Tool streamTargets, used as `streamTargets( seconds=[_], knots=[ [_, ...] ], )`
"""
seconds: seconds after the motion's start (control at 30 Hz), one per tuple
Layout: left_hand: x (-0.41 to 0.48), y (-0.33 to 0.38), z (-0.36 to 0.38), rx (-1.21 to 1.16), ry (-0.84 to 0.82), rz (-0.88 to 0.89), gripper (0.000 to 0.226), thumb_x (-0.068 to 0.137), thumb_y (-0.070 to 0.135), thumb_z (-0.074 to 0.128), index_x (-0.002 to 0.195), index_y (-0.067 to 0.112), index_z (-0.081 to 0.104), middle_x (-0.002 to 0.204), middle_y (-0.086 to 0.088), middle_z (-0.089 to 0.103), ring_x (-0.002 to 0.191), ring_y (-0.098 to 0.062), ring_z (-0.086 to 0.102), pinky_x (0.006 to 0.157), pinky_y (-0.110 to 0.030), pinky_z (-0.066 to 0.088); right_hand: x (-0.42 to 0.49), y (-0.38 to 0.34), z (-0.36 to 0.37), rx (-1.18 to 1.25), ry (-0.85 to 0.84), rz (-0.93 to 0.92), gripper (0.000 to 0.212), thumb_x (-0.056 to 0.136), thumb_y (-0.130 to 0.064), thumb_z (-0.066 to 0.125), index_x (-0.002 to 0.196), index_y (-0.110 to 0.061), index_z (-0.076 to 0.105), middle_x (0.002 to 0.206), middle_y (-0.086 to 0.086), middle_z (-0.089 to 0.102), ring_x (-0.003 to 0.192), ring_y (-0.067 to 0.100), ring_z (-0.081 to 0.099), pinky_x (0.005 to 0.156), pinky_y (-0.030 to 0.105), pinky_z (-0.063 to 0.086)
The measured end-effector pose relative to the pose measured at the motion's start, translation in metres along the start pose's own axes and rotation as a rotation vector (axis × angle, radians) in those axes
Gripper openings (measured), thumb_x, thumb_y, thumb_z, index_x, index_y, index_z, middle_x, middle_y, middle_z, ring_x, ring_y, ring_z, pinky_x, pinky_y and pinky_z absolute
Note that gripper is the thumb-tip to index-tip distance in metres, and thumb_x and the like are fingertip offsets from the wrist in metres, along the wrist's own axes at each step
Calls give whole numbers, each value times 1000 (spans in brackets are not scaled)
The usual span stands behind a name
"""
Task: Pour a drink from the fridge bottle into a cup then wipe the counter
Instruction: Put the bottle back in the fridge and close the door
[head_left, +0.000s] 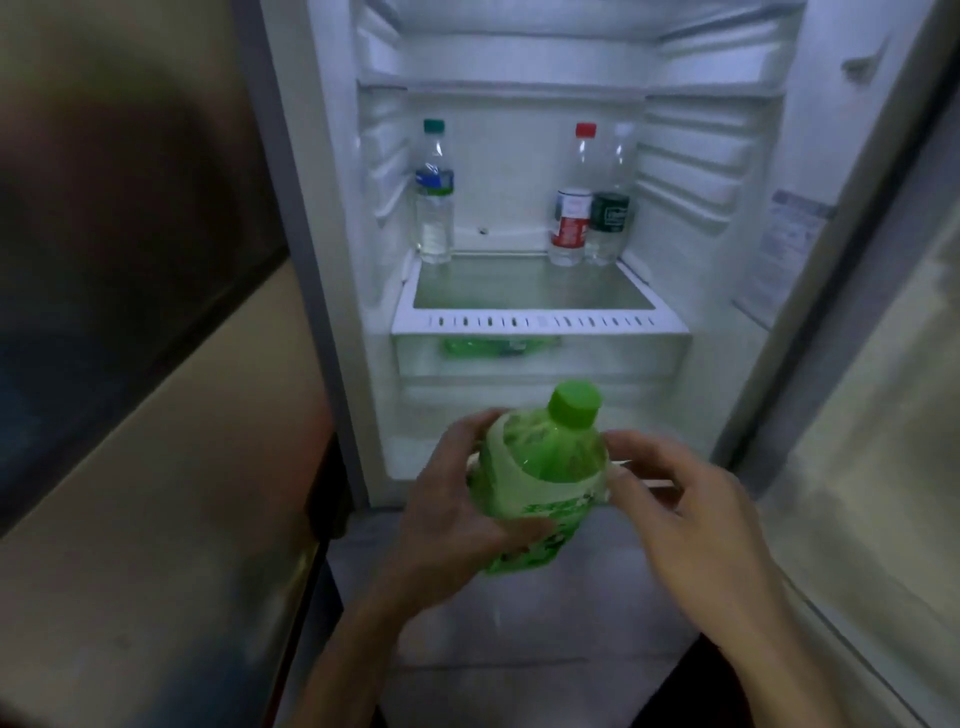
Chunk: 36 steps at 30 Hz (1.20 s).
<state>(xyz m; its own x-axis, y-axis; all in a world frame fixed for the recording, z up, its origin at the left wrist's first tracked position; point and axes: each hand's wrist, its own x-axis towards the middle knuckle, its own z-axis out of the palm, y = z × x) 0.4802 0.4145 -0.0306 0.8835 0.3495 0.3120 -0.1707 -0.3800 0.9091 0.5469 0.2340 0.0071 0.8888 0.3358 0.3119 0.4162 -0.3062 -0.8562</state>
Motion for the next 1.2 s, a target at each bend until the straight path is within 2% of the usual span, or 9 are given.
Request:
streamTargets(
  seconds=[0.17,0.23,0.33,0.43,0.5,0.63,0.83,1.0,1.2],
  knots=[
    [45,33,-43,237,38,186,88,60,32,92,132,48,45,124,32,46,119,1,46,95,-12,42,35,-36,3,174,34,-91,22,88,-13,64,93,-32,74,88,-16,75,83,4,71,67,17,51],
    [62,43,-52,311,86,301,87,60,30,89,136,36,47,126,23,50,119,-8,47,94,-23,46,47,-47,3,225,53,-131,23,88,-13,64,95,-32,75,87,-12,75,80,6,72,69,16,53],
    [93,50,-56,386,159,417,86,58,19,86,135,23,48,125,12,53,113,-17,49,88,-35,52,70,-55,5,260,72,-178,25,89,-14,65,100,-34,74,92,-6,75,84,8,72,80,28,57],
    [122,47,-53,510,230,490,89,58,8,82,138,24,46,129,8,52,110,-17,46,83,-25,49,90,-62,5,258,131,-287,27,87,-20,65,108,-36,69,97,-6,72,93,10,69,83,23,54],
    [139,39,-50,582,279,499,91,57,4,81,139,24,47,130,3,53,110,-19,45,82,-15,38,100,-67,4,269,119,-351,31,85,-22,60,114,-32,67,100,-6,70,96,9,68,82,18,53],
    [171,15,-39,668,376,505,81,64,1,81,135,24,49,130,-1,53,114,-24,46,84,-25,43,126,-63,16,264,-24,-403,33,86,-21,60,119,-24,65,110,-7,68,99,4,67,82,16,53],
    [202,-30,-35,700,482,446,81,66,-13,75,136,20,49,137,1,48,124,-25,48,100,-24,41,154,-29,50,121,-184,-415,33,90,-12,63,122,-22,62,117,-12,60,103,-3,59,85,11,49],
    [214,-42,-40,771,505,415,85,70,-20,65,137,26,42,142,-1,45,130,-25,44,104,-22,36,160,-9,72,8,-238,-467,47,90,-18,62,136,-19,54,135,-16,49,117,1,53,97,24,50],
    [224,-56,-49,855,497,313,94,67,-19,69,142,30,38,148,-1,38,129,-24,40,105,1,11,162,-10,98,-132,-288,-464,67,89,-30,51,152,-25,27,150,-12,32,131,6,40,105,31,44]
  ],
)
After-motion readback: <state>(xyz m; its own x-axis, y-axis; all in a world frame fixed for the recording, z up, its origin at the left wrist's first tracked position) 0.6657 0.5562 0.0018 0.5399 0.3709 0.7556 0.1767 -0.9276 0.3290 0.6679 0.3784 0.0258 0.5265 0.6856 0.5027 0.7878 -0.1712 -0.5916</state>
